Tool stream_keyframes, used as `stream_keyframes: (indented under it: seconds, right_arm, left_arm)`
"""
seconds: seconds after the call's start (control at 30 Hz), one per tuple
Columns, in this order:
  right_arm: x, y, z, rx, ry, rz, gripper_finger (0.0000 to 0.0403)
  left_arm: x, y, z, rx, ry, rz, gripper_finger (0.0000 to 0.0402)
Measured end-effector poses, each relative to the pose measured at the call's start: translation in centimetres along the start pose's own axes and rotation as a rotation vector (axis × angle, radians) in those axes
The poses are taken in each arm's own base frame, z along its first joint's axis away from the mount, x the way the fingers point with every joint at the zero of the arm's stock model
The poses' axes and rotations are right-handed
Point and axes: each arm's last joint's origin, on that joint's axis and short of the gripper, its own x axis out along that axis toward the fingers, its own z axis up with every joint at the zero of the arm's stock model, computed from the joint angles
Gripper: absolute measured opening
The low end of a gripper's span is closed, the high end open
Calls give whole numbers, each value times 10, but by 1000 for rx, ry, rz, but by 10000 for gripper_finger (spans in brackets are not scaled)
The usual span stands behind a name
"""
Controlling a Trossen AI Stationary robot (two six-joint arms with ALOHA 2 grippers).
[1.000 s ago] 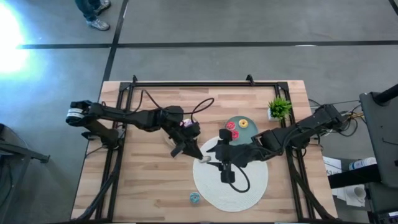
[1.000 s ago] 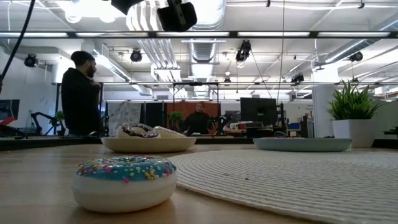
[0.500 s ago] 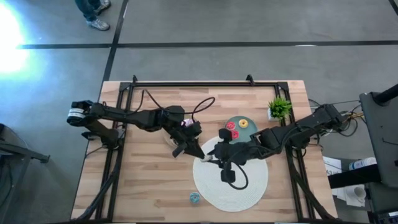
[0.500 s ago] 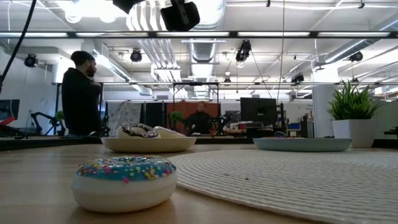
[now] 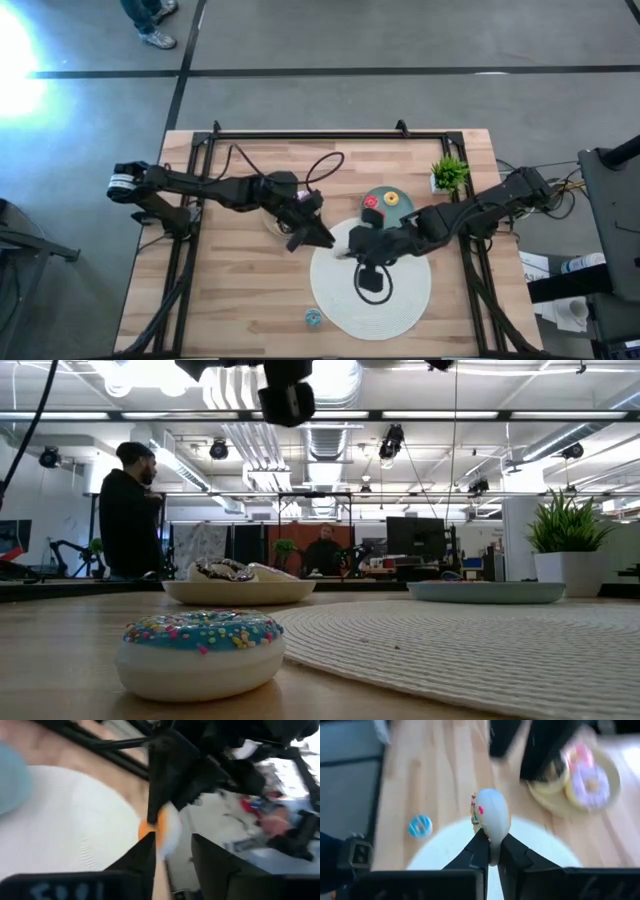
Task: Pick & Place donuts
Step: Put the small orange donut on the blue plate
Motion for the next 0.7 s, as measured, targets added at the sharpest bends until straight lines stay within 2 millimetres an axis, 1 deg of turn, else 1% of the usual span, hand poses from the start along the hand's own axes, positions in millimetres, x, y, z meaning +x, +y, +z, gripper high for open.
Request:
stream_keyframes:
  seconds: [0.13, 0.23, 0.3, 0.43, 0.63, 0.7]
  right_arm:
    - [0, -12, -18, 95, 172, -107, 14]
    - [1, -21, -36, 146, 271, -189, 14]
    - [0, -30, -49, 188, 304, -222, 14]
    - [1, -57, -83, 343, 372, -237, 13]
    - [2, -101, -125, 706, 290, -228, 13]
    - [3, -117, -139, 808, 279, -262, 13]
  left_arm:
    - [-6, 2, -3, 4, -5, 128, 124]
    - [-11, 2, -5, -6, -7, 188, 130]
    - [-13, -1, -5, -3, -14, 191, 130]
    - [-15, -9, -7, 5, -8, 185, 131]
    - [-12, -17, -12, 18, -12, 201, 131]
    - [-11, -19, -14, 20, -9, 201, 131]
